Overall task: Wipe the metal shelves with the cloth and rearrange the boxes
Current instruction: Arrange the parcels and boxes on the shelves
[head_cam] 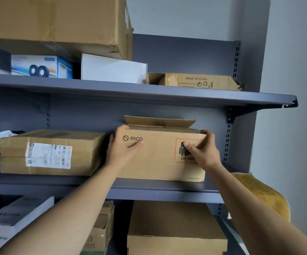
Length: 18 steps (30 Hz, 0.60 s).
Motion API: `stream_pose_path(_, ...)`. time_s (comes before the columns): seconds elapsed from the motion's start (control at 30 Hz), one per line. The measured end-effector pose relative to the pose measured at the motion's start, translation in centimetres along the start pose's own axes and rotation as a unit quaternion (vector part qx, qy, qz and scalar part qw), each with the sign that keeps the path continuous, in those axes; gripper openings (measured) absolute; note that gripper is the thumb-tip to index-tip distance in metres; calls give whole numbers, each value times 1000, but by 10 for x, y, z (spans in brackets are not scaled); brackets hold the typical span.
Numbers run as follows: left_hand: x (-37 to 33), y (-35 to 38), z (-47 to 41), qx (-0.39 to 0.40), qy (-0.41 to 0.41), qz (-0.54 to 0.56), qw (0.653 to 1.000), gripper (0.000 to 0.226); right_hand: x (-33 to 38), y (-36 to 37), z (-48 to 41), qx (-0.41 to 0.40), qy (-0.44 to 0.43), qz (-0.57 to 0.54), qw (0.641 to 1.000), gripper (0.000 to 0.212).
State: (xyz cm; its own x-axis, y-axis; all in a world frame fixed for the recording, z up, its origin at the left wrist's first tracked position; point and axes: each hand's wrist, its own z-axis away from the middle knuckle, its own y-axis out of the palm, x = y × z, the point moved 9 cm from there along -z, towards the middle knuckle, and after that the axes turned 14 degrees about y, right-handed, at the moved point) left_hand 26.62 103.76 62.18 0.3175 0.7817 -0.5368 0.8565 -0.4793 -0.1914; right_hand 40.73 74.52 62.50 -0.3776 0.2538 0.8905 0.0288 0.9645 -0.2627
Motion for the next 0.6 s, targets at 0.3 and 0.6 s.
stream_pose_path(0.3, -41, -41, 37, -9, -5, 19, 1000, 60, 16, -33, 54, -22, -32, -5, 999, 75)
stream_pose_path(0.6, -129, -96, 120, -20, -2, 9, 1000, 63, 29, -102, 158, -8, -47, -29, 998, 74)
